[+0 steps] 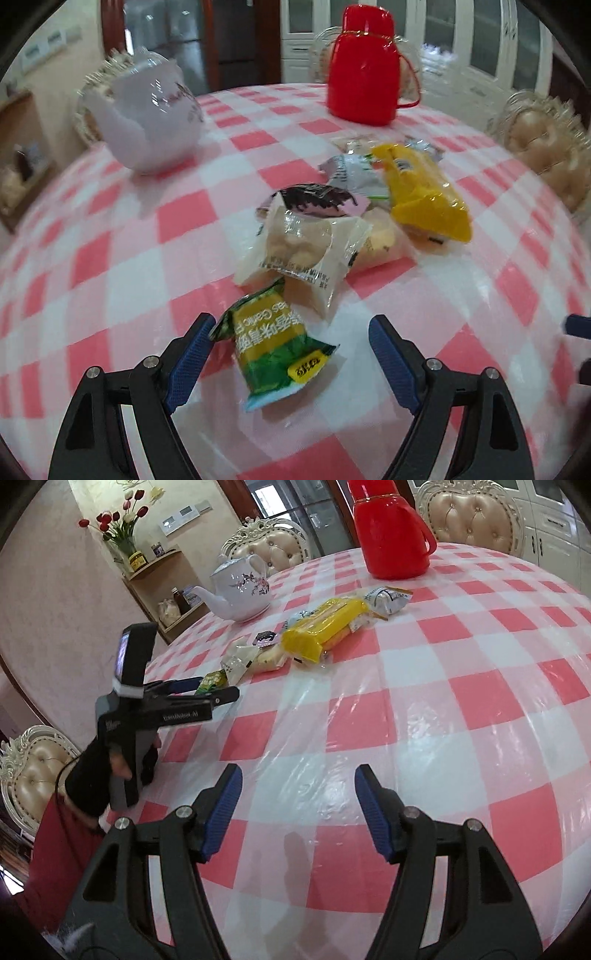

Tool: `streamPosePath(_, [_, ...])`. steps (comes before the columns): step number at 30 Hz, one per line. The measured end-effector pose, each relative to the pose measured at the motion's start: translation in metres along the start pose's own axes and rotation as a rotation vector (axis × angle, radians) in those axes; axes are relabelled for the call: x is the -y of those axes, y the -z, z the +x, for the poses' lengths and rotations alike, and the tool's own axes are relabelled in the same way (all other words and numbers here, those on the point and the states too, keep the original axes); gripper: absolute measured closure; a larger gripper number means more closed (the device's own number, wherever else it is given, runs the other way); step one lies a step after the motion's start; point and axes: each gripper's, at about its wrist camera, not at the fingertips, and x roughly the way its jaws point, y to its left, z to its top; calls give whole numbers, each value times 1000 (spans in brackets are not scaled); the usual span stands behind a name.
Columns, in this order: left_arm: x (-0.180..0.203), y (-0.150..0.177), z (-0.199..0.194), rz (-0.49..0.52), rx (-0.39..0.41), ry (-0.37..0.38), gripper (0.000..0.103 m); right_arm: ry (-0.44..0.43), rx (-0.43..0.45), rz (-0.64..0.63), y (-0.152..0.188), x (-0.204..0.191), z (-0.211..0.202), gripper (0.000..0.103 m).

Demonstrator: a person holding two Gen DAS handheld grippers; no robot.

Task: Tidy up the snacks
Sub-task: 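Grasp the green-and-yellow snack packet with the left gripper, then grasp the long yellow wafer packet with the right gripper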

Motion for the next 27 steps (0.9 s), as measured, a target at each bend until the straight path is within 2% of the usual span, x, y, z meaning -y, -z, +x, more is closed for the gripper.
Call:
streamPosePath(1, [0, 2, 0, 7, 2, 8, 20, 5, -1, 0, 1, 0, 1, 36])
streamPosePath(3, [2, 4, -5, 23, 15, -15, 52, 11, -14, 10, 2, 4, 6, 36])
streamPosePath(4, [5, 6, -7, 25, 22, -8, 53, 14, -25, 15, 2, 5, 9, 36])
streamPosePath(6, [10, 11, -13, 25, 30, -9, 62, 12, -13, 10, 2, 5, 8, 36])
streamPosePath(12, [30, 32, -48, -85, 122, -19, 63, -2, 4, 16, 2, 9, 6, 36])
streamPosePath(15, [42, 51, -77, -216, 191, 17, 63, 1, 20, 23, 1, 11, 3, 36])
streamPosePath(21, [68, 91, -116, -463, 278, 4, 63, 13, 69, 64, -6, 15, 2, 36])
streamPosePath(24, [74, 93, -120, -503, 294, 18, 63, 44, 92, 127, -19, 19, 12, 36])
streamPosePath(27, [79, 86, -118, -440, 301, -9, 63, 61, 120, 211, -37, 21, 24, 34])
